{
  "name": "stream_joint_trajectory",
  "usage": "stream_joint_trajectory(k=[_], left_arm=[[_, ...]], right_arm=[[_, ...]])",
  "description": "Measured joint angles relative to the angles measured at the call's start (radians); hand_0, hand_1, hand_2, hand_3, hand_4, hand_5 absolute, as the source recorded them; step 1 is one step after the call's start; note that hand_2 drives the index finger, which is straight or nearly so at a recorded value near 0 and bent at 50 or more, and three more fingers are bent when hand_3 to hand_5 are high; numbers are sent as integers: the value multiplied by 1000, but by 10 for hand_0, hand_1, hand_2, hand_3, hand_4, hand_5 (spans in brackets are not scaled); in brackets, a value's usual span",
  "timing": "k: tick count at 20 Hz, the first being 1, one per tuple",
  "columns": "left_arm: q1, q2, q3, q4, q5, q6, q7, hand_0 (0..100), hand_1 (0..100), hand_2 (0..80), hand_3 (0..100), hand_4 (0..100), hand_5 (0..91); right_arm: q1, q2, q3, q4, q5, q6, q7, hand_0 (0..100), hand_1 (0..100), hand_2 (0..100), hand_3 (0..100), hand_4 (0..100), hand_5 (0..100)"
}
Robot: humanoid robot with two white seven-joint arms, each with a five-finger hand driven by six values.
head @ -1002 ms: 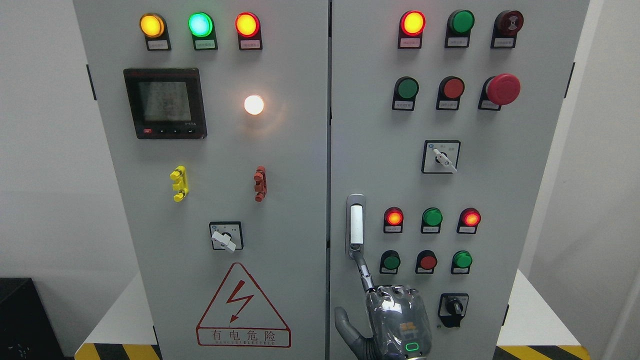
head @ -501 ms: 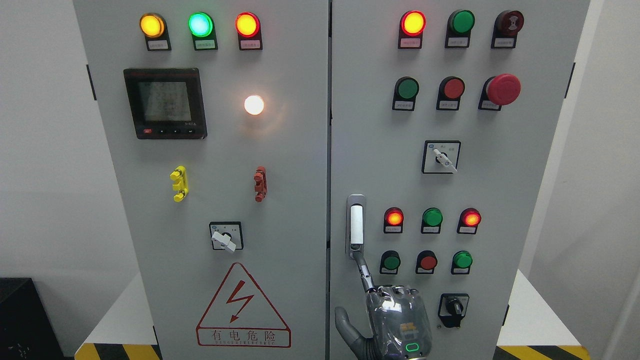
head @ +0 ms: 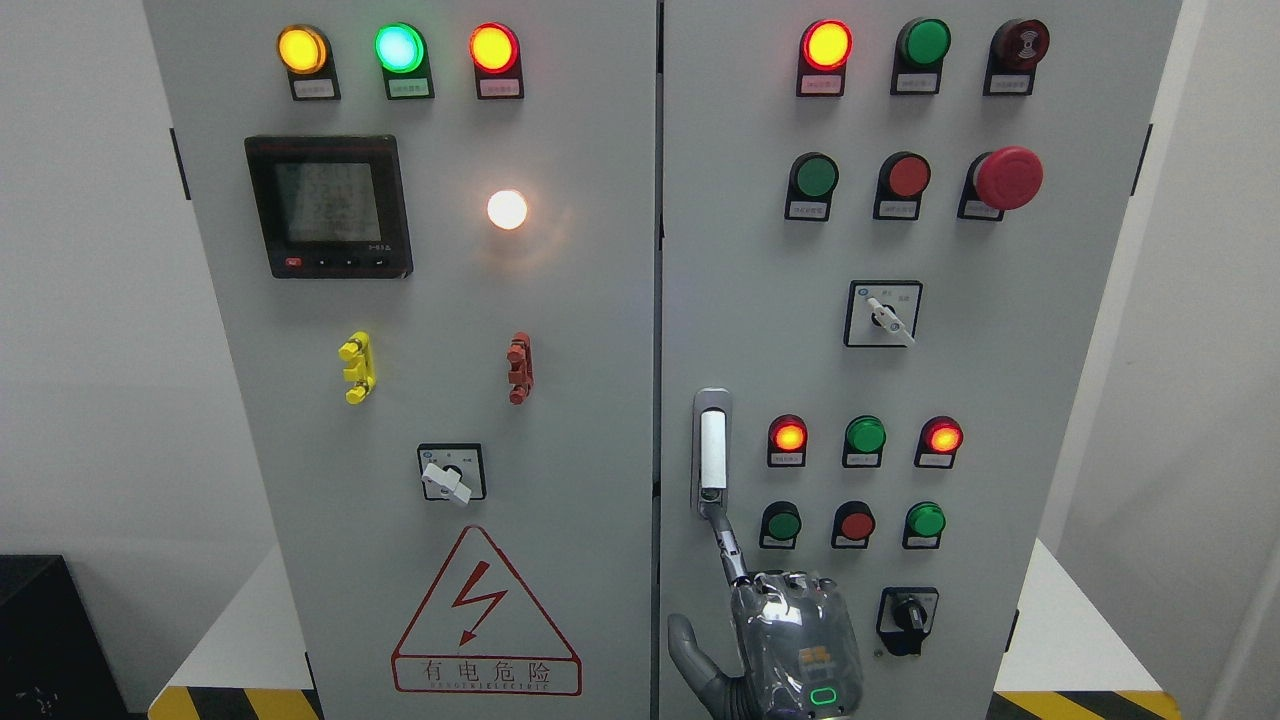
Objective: Release door handle
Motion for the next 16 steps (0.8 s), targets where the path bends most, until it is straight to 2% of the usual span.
stream_joint_trajectory(k=[10, 12, 14, 16], left_arm=[[0, 0, 0, 0, 0, -1, -1, 0, 0, 23, 86, 13, 0], [0, 0, 0, 0, 0, 1, -1, 0, 0, 23, 86, 12, 0], [0, 0, 0, 0, 0, 1, -1, 0, 0, 24, 86, 12, 0], [0, 0, 0, 0, 0, 2, -1, 0, 0, 24, 87, 13, 0]], right_arm=[[6, 0, 3, -31, -3, -7, -3, 434, 289, 0, 1000, 990, 987], [6, 0, 4, -36, -5, -8, -13, 440, 290, 90, 1000, 912, 985], [7, 0, 4, -42, -6, -8, -26, 457, 293, 228, 998, 899, 982], [7, 0, 4, -49, -8, -8, -34, 489, 290, 315, 991, 897, 980]])
